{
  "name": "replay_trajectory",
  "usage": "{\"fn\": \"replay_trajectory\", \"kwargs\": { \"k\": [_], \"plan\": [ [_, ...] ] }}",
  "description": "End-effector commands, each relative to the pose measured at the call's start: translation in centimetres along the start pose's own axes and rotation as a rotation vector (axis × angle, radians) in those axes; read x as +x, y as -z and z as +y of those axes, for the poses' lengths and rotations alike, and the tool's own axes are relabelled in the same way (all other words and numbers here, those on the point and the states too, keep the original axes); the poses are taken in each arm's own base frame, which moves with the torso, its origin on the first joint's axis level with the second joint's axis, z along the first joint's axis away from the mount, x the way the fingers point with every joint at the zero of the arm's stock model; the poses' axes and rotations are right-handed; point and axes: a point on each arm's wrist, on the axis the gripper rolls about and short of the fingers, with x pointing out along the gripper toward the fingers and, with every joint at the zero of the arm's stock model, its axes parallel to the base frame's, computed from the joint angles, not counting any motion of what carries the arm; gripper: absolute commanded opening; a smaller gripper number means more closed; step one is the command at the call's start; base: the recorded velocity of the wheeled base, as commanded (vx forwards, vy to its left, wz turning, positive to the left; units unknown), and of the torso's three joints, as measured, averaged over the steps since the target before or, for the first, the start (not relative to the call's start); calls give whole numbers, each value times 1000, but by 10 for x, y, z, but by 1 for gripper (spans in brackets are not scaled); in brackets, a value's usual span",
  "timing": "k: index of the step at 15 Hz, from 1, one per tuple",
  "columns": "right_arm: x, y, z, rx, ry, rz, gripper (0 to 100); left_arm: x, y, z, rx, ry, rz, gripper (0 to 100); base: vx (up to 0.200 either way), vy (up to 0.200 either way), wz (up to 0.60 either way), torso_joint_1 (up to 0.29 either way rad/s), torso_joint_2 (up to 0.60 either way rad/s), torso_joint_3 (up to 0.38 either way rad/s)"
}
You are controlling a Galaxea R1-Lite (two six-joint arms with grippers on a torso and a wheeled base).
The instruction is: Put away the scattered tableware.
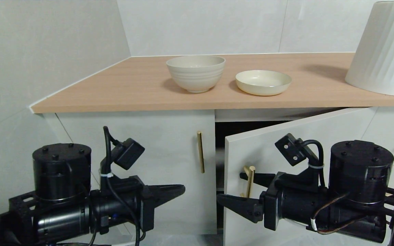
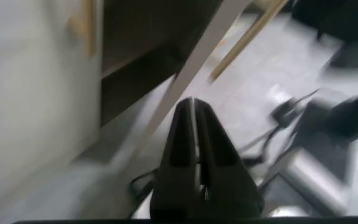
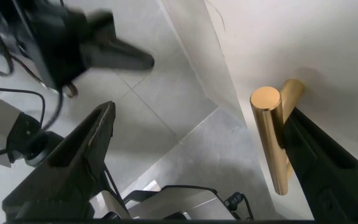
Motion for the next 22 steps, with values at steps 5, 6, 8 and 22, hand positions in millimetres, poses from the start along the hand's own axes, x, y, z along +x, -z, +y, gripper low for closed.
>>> {"fn": "replay_trajectory", "kwargs": {
  "k": [5, 6, 8, 22],
  "plan": [
    [-7, -1, 3, 0, -5, -6, 100, 32, -23, 2, -15, 120, -64, 0, 0, 0, 0, 0, 0, 0],
    [-9, -2, 4, -1, -6, -9, 100, 45, -17, 10, -24, 122, -74, 0, 0, 0, 0, 0, 0, 0],
    [-12, -4, 5, -3, -9, -16, 100, 66, -7, 21, 4, 67, -161, 0, 0, 0, 0, 0, 0, 0],
    [-20, 4, 5, 1, 3, 4, 100, 134, 21, -9, 85, 130, -260, 0, 0, 0, 0, 0, 0, 0]
  ]
}}
